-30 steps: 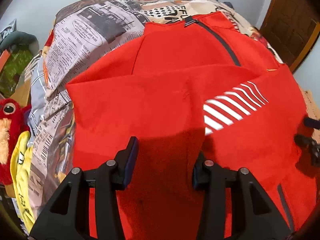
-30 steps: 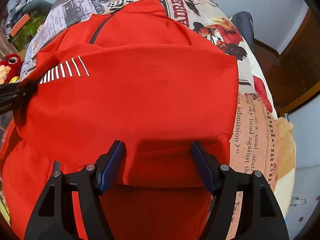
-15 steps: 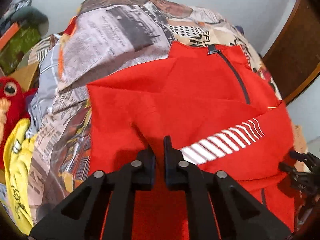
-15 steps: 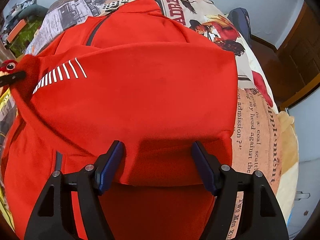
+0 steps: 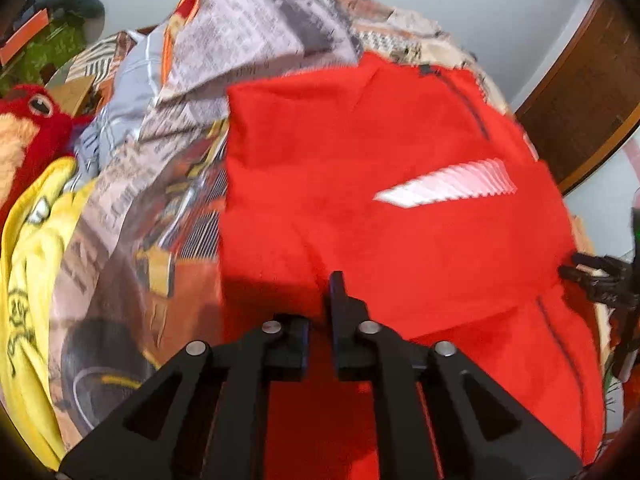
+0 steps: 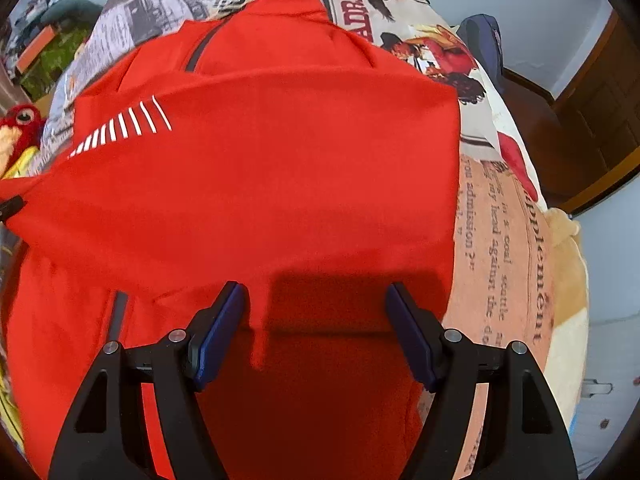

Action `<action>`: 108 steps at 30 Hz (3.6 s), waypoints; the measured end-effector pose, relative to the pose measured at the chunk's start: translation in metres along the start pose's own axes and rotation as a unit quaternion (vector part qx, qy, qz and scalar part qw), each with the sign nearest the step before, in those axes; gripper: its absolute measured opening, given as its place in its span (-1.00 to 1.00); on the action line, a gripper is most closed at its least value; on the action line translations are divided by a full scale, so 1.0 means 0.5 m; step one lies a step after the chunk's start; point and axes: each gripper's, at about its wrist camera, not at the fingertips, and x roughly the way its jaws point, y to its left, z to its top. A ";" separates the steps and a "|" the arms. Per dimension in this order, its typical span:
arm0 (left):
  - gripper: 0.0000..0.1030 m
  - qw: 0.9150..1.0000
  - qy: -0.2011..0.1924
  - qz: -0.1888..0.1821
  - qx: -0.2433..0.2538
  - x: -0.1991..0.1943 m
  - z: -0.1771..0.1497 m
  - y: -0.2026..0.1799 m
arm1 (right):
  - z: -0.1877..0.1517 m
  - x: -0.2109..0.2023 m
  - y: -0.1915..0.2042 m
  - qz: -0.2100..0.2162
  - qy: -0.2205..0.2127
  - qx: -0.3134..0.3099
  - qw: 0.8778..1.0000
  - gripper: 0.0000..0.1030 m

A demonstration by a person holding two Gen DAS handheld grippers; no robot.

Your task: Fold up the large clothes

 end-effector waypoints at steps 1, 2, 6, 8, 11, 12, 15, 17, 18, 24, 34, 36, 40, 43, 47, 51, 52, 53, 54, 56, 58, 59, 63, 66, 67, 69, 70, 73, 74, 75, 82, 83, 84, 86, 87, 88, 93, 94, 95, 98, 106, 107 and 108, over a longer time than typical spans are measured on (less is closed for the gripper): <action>-0.65 1.000 0.007 0.010 -0.001 0.004 -0.007 0.003 | -0.005 -0.004 0.003 -0.004 0.000 -0.003 1.000 0.36; -0.55 0.999 0.017 0.030 0.001 0.008 -0.015 0.007 | -0.008 -0.009 0.006 -0.005 0.000 -0.005 1.000 0.36; -0.39 0.996 0.035 0.082 0.017 0.000 -0.038 0.026 | -0.024 -0.036 0.011 -0.002 0.000 -0.011 1.000 0.36; -0.39 0.994 0.035 0.098 0.023 -0.017 -0.044 0.035 | -0.031 -0.051 0.012 -0.004 -0.004 -0.014 1.000 0.36; -0.30 0.994 0.025 0.105 0.032 -0.057 -0.043 0.039 | -0.034 -0.076 0.011 -0.008 -0.016 -0.023 1.000 0.36; -0.25 0.994 0.017 0.106 0.035 -0.075 -0.039 0.039 | -0.033 -0.086 0.010 -0.011 -0.022 -0.026 0.999 0.36; -0.13 0.993 -0.011 0.106 0.053 -0.129 -0.018 0.026 | -0.021 -0.115 0.001 -0.020 -0.046 -0.030 0.998 0.36; -0.10 0.992 -0.035 0.101 0.070 -0.165 0.003 0.011 | -0.003 -0.134 -0.006 -0.027 -0.063 -0.030 0.997 0.36; -0.06 0.991 -0.048 0.098 0.077 -0.184 0.016 0.000 | 0.003 -0.142 -0.008 -0.028 -0.069 -0.030 0.997 0.36; 0.19 0.982 -0.110 0.093 0.122 -0.239 0.106 -0.079 | 0.084 -0.194 -0.027 -0.023 -0.124 -0.020 0.992 0.36; 0.40 0.982 -0.123 0.057 0.133 -0.123 0.253 -0.189 | 0.230 -0.172 -0.050 0.007 -0.168 -0.003 0.986 0.36; 0.40 0.982 -0.117 0.052 0.136 -0.080 0.283 -0.204 | 0.252 -0.153 -0.048 0.020 -0.172 0.001 0.985 0.36; 0.40 0.984 -0.103 0.054 0.132 -0.002 0.333 -0.207 | 0.304 -0.095 -0.042 0.025 -0.167 -0.005 0.986 0.36; 0.40 0.988 -0.084 0.048 0.118 0.062 0.379 -0.191 | 0.346 -0.042 -0.042 -0.002 -0.162 -0.019 0.987 0.36; 0.40 0.991 -0.067 0.038 0.105 0.134 0.420 -0.171 | 0.398 0.037 -0.066 -0.005 -0.142 -0.010 0.990 0.36; 0.40 0.999 -0.036 -0.007 0.038 0.222 0.466 -0.128 | 0.437 0.113 -0.098 0.055 -0.106 0.036 0.992 0.36; 0.40 0.999 -0.027 -0.028 0.014 0.248 0.475 -0.115 | 0.444 0.128 -0.101 0.067 -0.101 0.047 0.991 0.36; 0.40 0.999 -0.021 -0.038 0.002 0.264 0.478 -0.110 | 0.453 0.144 -0.103 0.081 -0.096 0.052 0.991 0.36; 0.40 0.999 -0.011 -0.044 -0.010 0.285 0.482 -0.107 | 0.457 0.152 -0.102 0.085 -0.095 0.052 0.991 0.36; 0.40 0.999 0.004 -0.051 -0.006 0.320 0.487 -0.116 | 0.470 0.172 -0.094 0.083 -0.091 0.044 0.991 0.36; 0.40 0.998 0.030 -0.055 0.005 0.361 0.487 -0.135 | 0.485 0.196 -0.081 0.080 -0.082 0.031 0.993 0.36; 0.40 0.998 0.033 -0.053 0.005 0.372 0.486 -0.140 | 0.491 0.209 -0.076 0.082 -0.075 0.028 0.993 0.36; 0.10 0.999 0.010 -0.044 0.016 0.388 0.482 -0.159 | 0.493 0.224 -0.062 0.092 -0.086 0.022 0.992 0.30; -0.28 0.998 -0.013 -0.024 0.055 0.383 0.468 -0.190 | 0.482 0.217 -0.052 0.127 -0.098 0.016 0.987 -0.38; -0.44 0.998 -0.017 -0.017 0.062 0.380 0.466 -0.196 | 0.477 0.214 -0.046 0.136 -0.097 0.017 0.986 -0.61; -0.63 0.997 -0.023 -0.005 0.075 0.367 0.463 -0.207 | 0.471 0.207 -0.029 0.105 -0.102 0.003 0.989 -0.77; -0.68 0.996 -0.030 0.007 0.082 0.354 0.461 -0.213 | 0.469 0.202 -0.022 0.090 -0.105 -0.002 0.990 -0.89; -0.74 0.992 -0.055 0.031 0.109 0.303 0.456 -0.226 | 0.461 0.168 -0.030 0.097 -0.109 0.022 0.989 -0.92; -0.74 0.990 -0.065 0.033 0.118 0.277 0.453 -0.227 | 0.457 0.151 -0.038 0.102 -0.114 0.030 0.988 -0.92; -0.74 0.989 -0.074 0.030 0.124 0.247 0.448 -0.227 | 0.456 0.139 -0.039 0.106 -0.117 0.031 0.987 -0.93; -0.75 0.978 -0.114 0.021 0.173 0.058 0.385 -0.263 | 0.379 -0.038 -0.014 0.096 -0.165 -0.024 0.981 -0.95; -0.75 0.977 -0.120 0.016 0.178 0.027 0.367 -0.268 | 0.368 -0.057 -0.006 0.096 -0.168 -0.032 0.981 -0.95; -0.75 0.976 -0.122 0.011 0.181 0.005 0.353 -0.271 | 0.359 -0.073 0.000 0.093 -0.172 -0.038 0.980 -0.95; -0.79 0.973 -0.123 0.002 0.193 -0.037 0.318 -0.282 | 0.322 -0.118 0.005 0.088 -0.178 -0.048 0.979 -0.95; -0.80 0.972 -0.123 0.004 0.201 -0.054 0.298 -0.289 | 0.307 -0.134 0.007 0.093 -0.179 -0.047 0.978 -0.95; -0.80 0.970 -0.121 0.004 0.211 -0.075 0.271 -0.296 | 0.289 -0.151 0.006 0.096 -0.180 -0.042 0.978 -0.95; -0.81 0.968 -0.107 -0.003 0.228 -0.117 0.169 -0.315 | 0.197 -0.190 0.004 0.119 -0.166 -0.032 0.978 -0.95; -0.82 0.968 -0.101 -0.005 0.229 -0.120 0.147 -0.315 | 0.178 -0.190 0.005 0.122 -0.161 -0.030 0.979 -0.95; -0.82 0.968 -0.098 -0.005 0.229 -0.122 0.129 -0.316 | 0.160 -0.191 0.007 0.126 -0.158 -0.027 0.979 -0.95; -0.81 0.967 -0.092 0.005 0.237 -0.116 0.071 -0.313 | 0.100 -0.186 0.015 0.128 -0.143 -0.026 0.981 -0.95; -0.71 0.967 -0.032 0.035 0.251 -0.037 -0.066 -0.287 | -0.017 -0.121 0.013 0.136 -0.083 0.008 0.987 -0.95; -0.71 0.967 -0.024 0.039 0.249 -0.029 -0.075 -0.281 | -0.028 -0.114 0.011 0.139 -0.076 0.012 0.987 -0.95; -0.71 0.968 -0.015 0.042 0.246 -0.022 -0.087 -0.273 | -0.039 -0.109 0.009 0.137 -0.071 0.013 0.988 -0.95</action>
